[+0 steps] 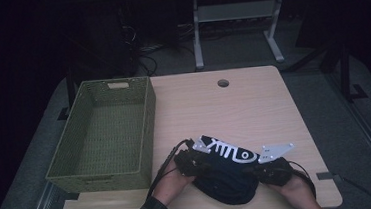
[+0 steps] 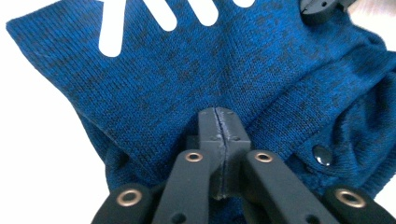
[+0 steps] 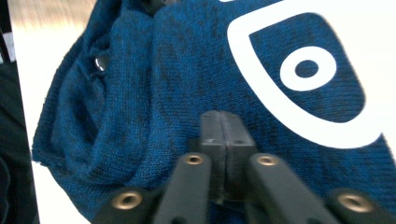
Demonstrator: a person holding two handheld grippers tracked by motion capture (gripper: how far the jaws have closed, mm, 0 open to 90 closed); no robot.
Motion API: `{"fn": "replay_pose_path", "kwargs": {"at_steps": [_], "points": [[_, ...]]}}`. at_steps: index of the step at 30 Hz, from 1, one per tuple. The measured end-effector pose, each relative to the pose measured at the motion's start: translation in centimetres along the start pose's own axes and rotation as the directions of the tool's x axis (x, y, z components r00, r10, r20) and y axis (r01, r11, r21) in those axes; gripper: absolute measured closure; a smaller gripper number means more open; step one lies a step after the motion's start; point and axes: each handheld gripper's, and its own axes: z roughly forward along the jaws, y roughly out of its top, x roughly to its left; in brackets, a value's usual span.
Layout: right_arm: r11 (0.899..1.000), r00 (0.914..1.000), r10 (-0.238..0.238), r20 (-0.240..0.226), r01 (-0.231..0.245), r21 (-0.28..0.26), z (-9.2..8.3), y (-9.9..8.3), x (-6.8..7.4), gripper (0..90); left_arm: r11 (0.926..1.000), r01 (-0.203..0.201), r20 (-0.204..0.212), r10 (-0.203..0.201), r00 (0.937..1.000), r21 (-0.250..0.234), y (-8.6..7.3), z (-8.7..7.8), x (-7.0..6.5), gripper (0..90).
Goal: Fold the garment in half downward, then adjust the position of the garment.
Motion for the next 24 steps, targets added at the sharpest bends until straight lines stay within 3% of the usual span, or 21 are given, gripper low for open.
{"fn": "replay_pose_path", "kwargs": {"at_steps": [1,6,9,12,15,17,20,21,22,24], "points": [[1.000,1.0000,0.000,0.003,0.000,-0.010,-0.2,0.0,0.0,80.7,0.9999,0.011,0.001,-0.011,0.9999,-0.009,0.0,-0.2,0.0,81.8],[0.999,0.9990,0.015,0.041,-0.013,-0.040,-1.3,-0.1,-0.3,72.3,0.9987,0.039,0.000,-0.039,0.9992,-0.032,0.3,-1.2,0.5,71.4],[0.998,0.9947,0.027,0.099,-0.022,-0.055,-2.4,-0.6,-0.5,62.7,0.9980,0.049,-0.004,-0.049,0.9988,-0.040,0.5,-1.6,0.8,59.5],[0.998,0.9909,0.035,0.130,-0.027,-0.062,-2.9,-1.0,-0.6,58.5,0.9961,0.067,-0.022,-0.068,0.9974,-0.059,0.6,-2.0,1.0,54.6],[0.996,0.9793,0.074,0.188,-0.064,-0.061,-4.0,-2.2,-1.1,49.7,0.9944,0.081,-0.039,-0.084,0.9957,-0.068,0.8,-2.4,1.5,44.1],[0.995,0.9753,0.087,0.203,-0.075,-0.066,-4.3,-2.6,-1.2,46.7,0.9938,0.089,-0.039,-0.092,0.9950,-0.067,0.8,-2.3,2.0,41.2],[0.989,0.9578,0.139,0.252,-0.121,-0.085,-5.0,-3.8,-2.1,36.0,0.9929,0.099,-0.057,-0.103,0.9930,-0.065,0.7,-2.0,2.5,34.1],[0.983,0.9459,0.181,0.269,-0.165,-0.083,-5.1,-4.4,-2.6,30.9,0.9928,0.102,-0.056,-0.105,0.9928,-0.064,0.8,-1.9,2.6,30.9],[0.983,0.9459,0.181,0.269,-0.165,-0.083,-5.1,-4.4,-2.6,30.9,0.9918,0.107,-0.056,-0.111,0.9922,-0.069,0.8,-1.7,2.7,30.9],[0.981,0.9348,0.194,0.297,-0.180,-0.075,-5.0,-4.9,-3.0,26.3,0.9907,0.113,-0.055,-0.118,0.9916,-0.076,0.8,-1.5,3.0,28.3]]}}
